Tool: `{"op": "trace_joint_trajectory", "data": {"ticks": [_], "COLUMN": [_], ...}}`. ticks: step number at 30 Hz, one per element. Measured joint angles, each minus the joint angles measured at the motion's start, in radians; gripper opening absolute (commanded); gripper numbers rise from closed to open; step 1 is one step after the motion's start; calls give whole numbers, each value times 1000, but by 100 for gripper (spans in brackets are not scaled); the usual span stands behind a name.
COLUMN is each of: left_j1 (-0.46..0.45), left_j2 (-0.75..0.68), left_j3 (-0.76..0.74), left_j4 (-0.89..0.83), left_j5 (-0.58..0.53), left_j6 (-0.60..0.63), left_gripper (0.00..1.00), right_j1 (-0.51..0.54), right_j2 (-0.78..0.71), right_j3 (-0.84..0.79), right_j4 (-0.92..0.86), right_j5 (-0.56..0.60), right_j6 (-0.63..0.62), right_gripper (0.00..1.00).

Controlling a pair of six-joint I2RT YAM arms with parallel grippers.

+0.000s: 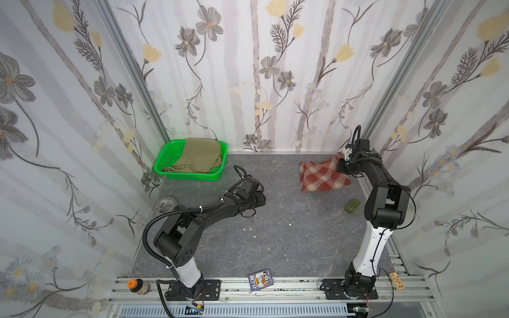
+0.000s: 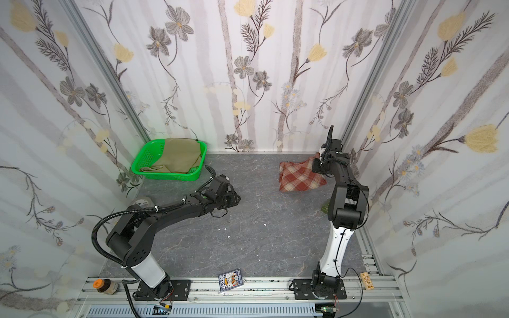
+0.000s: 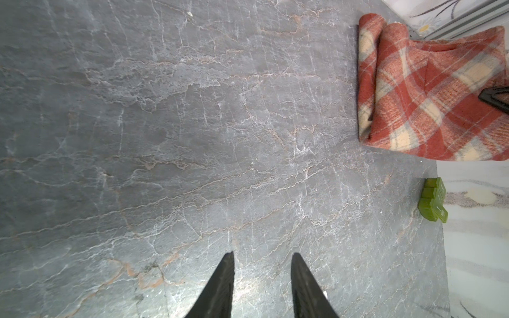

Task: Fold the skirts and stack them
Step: 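Carry the folded plaid skirt with the right gripper to the far table corner, then lower the plaid skirt onto the table corner and open the right gripper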

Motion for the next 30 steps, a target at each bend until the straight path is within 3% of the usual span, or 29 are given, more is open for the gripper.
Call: {"op": "trace_joint_trajectory", "data": {"ticks": [11, 30], "left_j1": [3, 3], "left_j2": [34, 67], "left_j3": [27, 38], "left_j4": [0, -5], "left_j5": [41, 64], "left_j6": [-21, -54], "left_gripper": [37, 37], "right_j1": [-24, -70], "right_j2": [129, 203], "right_j3": [172, 250], "right_j4": [-85, -94], "right_j5": [38, 66], "right_j6": [-46, -39], "right_gripper": [0, 0]}}
